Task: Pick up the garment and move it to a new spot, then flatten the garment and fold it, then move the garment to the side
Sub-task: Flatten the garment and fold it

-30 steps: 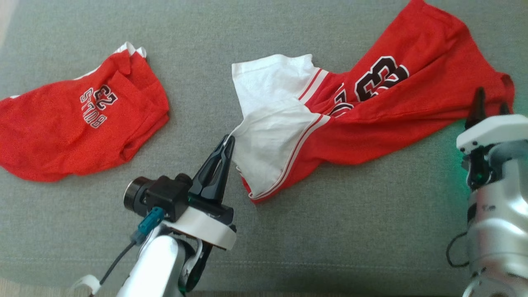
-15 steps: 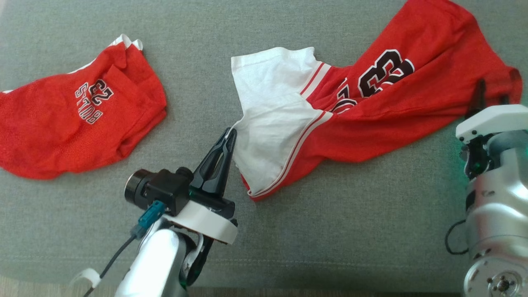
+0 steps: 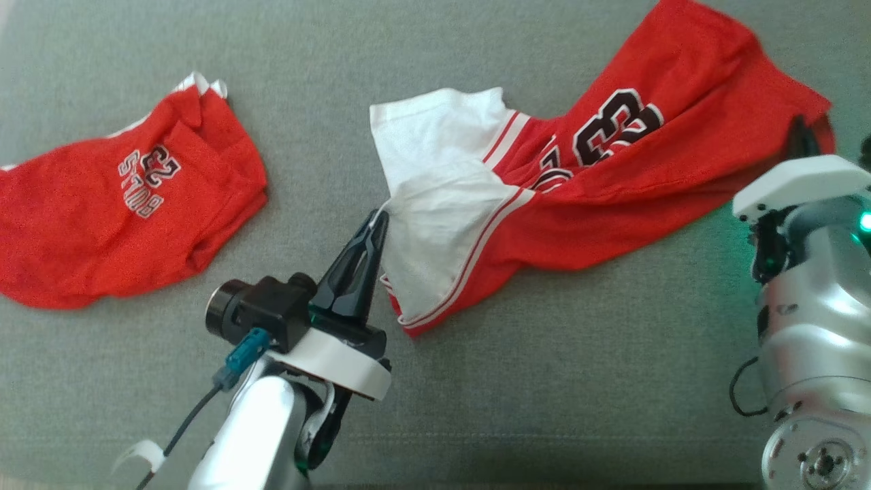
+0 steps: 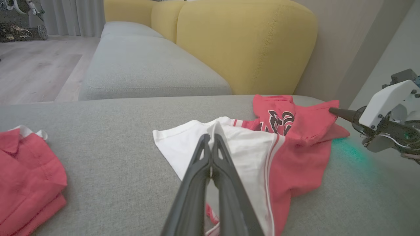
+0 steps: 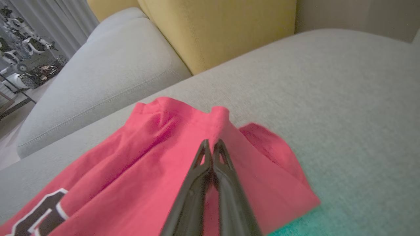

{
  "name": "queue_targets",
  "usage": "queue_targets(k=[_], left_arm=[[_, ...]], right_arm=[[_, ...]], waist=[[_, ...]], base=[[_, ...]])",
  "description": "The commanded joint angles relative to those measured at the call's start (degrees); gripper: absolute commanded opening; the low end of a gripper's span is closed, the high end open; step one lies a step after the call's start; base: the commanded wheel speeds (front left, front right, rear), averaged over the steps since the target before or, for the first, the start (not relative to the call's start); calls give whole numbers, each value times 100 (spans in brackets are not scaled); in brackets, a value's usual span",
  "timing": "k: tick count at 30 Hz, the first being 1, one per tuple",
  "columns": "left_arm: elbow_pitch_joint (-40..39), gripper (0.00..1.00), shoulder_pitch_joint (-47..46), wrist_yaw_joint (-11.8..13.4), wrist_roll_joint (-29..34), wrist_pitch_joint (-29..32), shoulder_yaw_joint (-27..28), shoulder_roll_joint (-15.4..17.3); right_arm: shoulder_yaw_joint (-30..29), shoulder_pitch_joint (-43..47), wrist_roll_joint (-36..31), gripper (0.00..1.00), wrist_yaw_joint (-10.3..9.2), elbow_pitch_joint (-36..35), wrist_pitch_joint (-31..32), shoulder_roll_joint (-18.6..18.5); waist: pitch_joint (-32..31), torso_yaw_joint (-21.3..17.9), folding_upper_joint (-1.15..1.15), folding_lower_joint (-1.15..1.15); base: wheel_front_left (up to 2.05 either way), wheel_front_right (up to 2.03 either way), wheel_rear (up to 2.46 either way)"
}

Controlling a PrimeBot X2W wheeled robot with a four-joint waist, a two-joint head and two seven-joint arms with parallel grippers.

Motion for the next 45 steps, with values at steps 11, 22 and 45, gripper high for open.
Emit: queue_targets(k=[11, 22, 45], left_arm=[[-779, 0, -59, 217, 81, -45, 845, 8], [-2076, 0, -483, 254, 453, -45, 1580, 34], [-650, 0, -3119, -336, 480, 986, 1093, 877]], right_arm=[[2354, -29, 788, 0, -4, -854, 379, -327], [2007, 497, 2930, 0, -4, -3031, 1898, -373], [637, -1181, 3528, 0, -4, -2822, 3656, -9]], waist=[[-1288, -431, 0, -1], [-2019, -680, 0, -1], [-408, -797, 0, -1]], base=[[0, 0, 0], [0, 0, 0], [0, 0, 0]])
